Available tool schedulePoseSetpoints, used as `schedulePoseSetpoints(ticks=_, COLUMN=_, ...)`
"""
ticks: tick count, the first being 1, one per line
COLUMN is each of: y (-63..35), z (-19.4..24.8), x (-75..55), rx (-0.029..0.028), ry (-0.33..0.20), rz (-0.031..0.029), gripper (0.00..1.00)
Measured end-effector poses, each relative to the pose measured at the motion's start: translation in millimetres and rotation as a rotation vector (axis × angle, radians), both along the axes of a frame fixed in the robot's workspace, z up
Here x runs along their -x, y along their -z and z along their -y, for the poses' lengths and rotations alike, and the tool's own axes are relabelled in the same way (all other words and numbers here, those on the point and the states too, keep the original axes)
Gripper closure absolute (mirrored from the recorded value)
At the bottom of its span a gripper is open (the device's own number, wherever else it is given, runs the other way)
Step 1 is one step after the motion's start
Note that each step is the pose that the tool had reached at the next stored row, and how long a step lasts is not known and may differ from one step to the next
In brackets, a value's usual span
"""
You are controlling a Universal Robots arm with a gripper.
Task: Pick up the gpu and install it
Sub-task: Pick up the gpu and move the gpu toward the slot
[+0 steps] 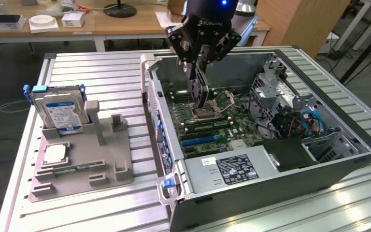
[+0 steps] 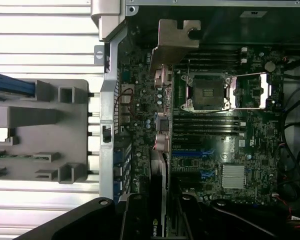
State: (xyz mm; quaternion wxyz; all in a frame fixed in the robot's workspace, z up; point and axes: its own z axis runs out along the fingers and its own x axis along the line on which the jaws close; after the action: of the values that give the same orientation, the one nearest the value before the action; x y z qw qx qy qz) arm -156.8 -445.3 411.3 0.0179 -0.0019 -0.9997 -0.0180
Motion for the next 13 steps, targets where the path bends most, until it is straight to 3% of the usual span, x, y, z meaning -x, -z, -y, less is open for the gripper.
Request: schedulePoseSetpoints(ticks=13, y=0.0, z=0.0, x=-20.5, rx=-0.0001, ry=-0.001, rz=0.0001, gripper=0.74)
